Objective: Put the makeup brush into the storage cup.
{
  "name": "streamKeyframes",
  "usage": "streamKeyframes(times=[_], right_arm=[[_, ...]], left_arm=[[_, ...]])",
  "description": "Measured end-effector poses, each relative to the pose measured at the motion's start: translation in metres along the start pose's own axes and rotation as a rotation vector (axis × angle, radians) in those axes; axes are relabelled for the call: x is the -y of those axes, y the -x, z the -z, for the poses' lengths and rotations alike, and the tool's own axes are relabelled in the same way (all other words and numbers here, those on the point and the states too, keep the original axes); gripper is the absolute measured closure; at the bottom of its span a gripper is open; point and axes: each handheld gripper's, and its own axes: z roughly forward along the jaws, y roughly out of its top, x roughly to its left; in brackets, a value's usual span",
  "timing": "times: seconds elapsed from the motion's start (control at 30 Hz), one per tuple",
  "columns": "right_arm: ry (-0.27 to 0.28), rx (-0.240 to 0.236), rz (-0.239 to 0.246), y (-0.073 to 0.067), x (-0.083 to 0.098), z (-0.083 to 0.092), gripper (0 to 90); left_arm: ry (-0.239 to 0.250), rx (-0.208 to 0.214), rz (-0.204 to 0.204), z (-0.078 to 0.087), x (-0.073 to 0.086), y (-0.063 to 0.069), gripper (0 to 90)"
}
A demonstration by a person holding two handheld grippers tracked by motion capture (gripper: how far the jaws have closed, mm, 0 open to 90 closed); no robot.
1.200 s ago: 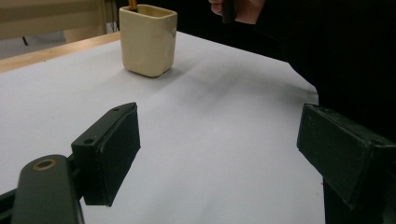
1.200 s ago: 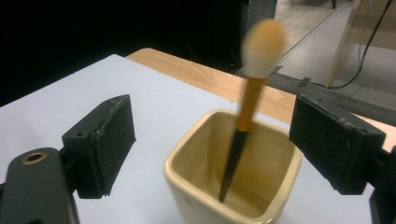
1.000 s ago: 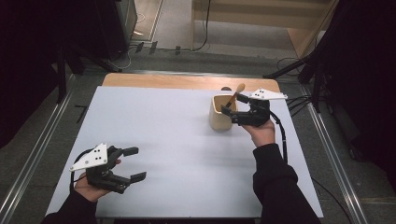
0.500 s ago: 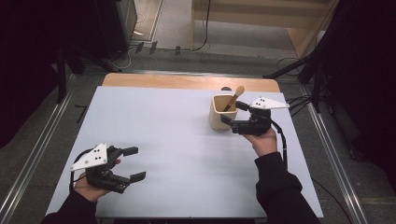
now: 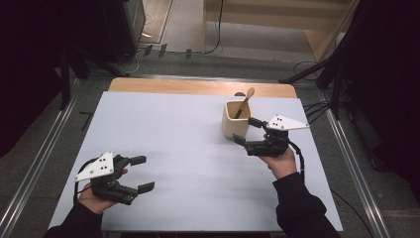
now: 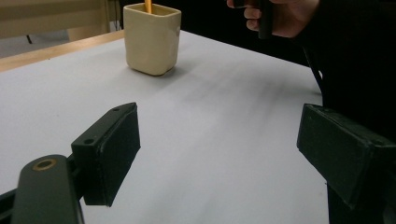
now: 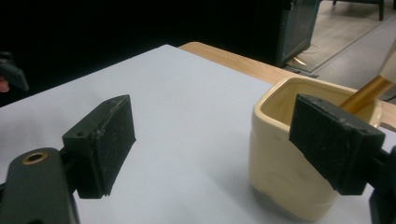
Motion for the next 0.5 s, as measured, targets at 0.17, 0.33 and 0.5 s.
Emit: streamKeyframes(times=[0.17, 0.33, 0.5], right_arm=[[0.007, -0.016, 0.006, -0.005, 0.006, 0.005, 15.3], [0.014, -0.019, 0.01, -0.009, 0.015, 0.012, 15.3], [0.033, -0.029, 0.015, -0.015, 0.026, 0.02, 15.3]], left_arm=[[0.001, 0.0, 0.001, 0.0, 0.0, 0.0, 14.2], [0.001, -0.003, 0.003, 0.0, 0.0, 0.0, 14.2], [0.005, -0.003, 0.001, 0.0, 0.0, 0.0, 14.2]])
